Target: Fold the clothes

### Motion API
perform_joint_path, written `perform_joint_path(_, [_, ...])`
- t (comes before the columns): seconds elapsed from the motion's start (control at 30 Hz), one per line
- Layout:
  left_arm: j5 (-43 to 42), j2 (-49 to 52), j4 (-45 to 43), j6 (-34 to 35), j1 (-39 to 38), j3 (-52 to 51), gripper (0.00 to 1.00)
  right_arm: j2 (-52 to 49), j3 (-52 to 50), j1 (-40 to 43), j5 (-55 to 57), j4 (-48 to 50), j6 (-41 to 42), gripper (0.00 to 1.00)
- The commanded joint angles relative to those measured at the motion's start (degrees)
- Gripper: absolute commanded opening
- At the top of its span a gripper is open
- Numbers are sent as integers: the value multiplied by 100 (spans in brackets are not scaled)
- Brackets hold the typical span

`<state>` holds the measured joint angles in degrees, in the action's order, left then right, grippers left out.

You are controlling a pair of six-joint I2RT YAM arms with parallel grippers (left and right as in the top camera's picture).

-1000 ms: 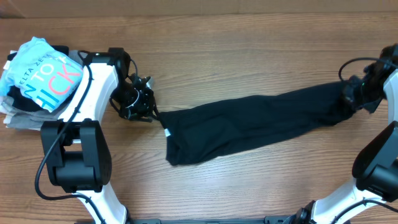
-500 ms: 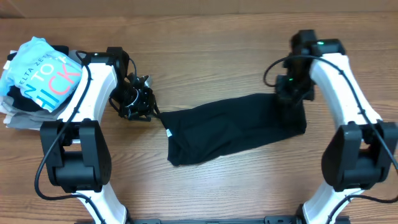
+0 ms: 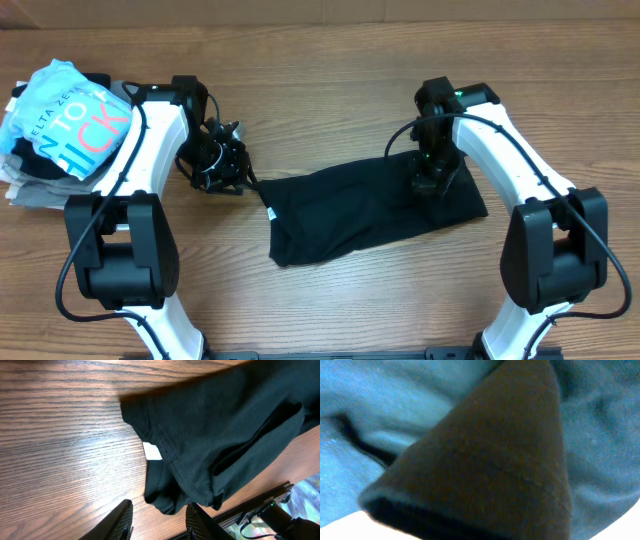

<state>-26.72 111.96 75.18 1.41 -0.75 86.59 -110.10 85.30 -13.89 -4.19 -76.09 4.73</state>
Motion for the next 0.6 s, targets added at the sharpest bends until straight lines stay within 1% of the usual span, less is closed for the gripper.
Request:
perform_joint_path(0.0, [-37,-72,0,101,9,-13,39,37,-24,-177,-332,210,-2,20])
perform_joint_path(0.07, [-35,-72,0,101,7,-13,39,37,-24,-229,-680,442,-2,23])
perform_joint_path(0.1, [-35,-72,2,101,7,-13,39,37,-24,-249,-815,562,0,30])
perform_joint_path(0.17, [-35,-72,42,98,9,-13,39,37,-24,-256,-852,619,-4,37])
perform_joint_path(0.27, [-33,-72,63,98,9,-13,39,37,-24,-256,-850,446,-26,37])
perform_joint_path(0.3, [-33,-72,63,98,9,-13,40,39,-20,-256,-831,400,-28,32])
perform_joint_path(0.4, [-35,-72,125,98,7,-13,43,72,4,-236,-728,365,-24,31])
perform_joint_path(0.43, [-35,-72,195,101,2,-13,46,94,48,-214,-614,328,-22,29])
perform_joint_path(0.47, [-35,-72,289,101,-15,-15,52,131,138,-175,-542,238,-20,29])
perform_joint_path(0.5, [-35,-72,358,101,-35,-22,61,168,227,-125,-479,173,-4,28])
perform_joint_path(0.57, [-39,-72,450,101,-144,-52,71,289,428,52,-442,52,35,28])
